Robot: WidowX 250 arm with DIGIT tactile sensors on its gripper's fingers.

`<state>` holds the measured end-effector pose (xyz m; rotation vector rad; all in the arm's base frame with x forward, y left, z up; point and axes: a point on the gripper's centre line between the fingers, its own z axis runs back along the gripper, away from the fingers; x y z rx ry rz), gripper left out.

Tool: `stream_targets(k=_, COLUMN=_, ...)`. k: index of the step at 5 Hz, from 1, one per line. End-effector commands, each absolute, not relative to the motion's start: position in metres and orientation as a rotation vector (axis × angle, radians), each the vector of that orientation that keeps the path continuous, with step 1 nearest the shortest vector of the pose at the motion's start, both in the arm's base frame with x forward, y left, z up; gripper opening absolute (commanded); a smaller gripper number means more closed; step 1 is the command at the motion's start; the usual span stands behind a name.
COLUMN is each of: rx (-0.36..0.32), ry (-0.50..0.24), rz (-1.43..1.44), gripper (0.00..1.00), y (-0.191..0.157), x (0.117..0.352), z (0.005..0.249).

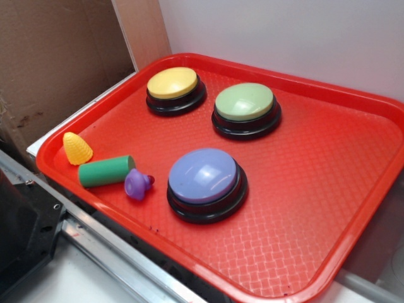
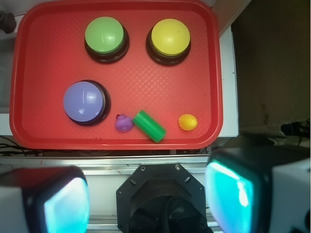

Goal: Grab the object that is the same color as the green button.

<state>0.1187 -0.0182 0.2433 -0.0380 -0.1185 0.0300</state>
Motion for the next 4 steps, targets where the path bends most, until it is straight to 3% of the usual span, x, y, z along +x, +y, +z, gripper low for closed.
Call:
stream_targets(k=1, rx=-0.038, ry=-0.119, rz=0.03, gripper=1.0, y=-0.018, x=0.119, z=0.243)
stream_targets(k=3, rx=0.011, ry=-0.161, rz=-0.102, gripper=1.0, y=-0.007, x=0.131, z=0.187)
stream_targets(k=4, rx=-0.008, ry=-0.242, rz=-0.28, gripper=1.0, y=-0.007, x=0.135, z=0.154)
